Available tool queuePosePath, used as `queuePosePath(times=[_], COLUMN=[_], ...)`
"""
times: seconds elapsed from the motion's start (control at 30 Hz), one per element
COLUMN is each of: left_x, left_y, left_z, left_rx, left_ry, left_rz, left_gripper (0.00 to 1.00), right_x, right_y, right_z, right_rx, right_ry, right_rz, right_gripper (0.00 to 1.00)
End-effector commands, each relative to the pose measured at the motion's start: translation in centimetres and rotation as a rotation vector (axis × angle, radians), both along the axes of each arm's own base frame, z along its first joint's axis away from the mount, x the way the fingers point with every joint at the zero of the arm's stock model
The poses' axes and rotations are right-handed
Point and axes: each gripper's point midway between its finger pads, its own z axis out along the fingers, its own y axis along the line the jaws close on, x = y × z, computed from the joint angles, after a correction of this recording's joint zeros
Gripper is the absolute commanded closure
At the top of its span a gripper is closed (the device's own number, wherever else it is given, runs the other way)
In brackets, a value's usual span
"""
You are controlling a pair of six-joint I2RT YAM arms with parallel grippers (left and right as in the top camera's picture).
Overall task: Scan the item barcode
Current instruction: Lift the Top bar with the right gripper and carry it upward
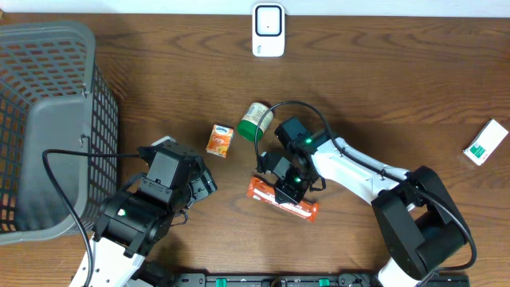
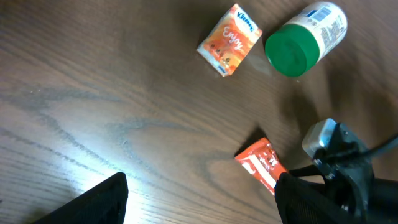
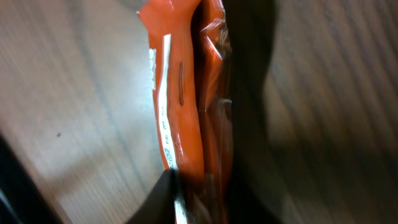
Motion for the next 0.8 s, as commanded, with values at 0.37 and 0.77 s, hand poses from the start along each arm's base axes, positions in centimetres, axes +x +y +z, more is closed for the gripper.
queuePosePath(times=[0.37,0.77], left_x=[-0.3,-0.3], left_y=[0.4,0.4], left_z=[-0.2,-0.2], left_rx=[0.023,0.022], left_ry=[0.006,0.006], left_rz=[0.000,0.000], left_gripper=[0.23,0.23], right_x=[-1.1,-0.1], right_y=[0.7,4.0], right_z=[0.2,7.2], right_rx=[0.059,0.401], right_ry=[0.072,0.305], right_rz=[-0.010,-0.137], right_gripper=[0.99,0.99])
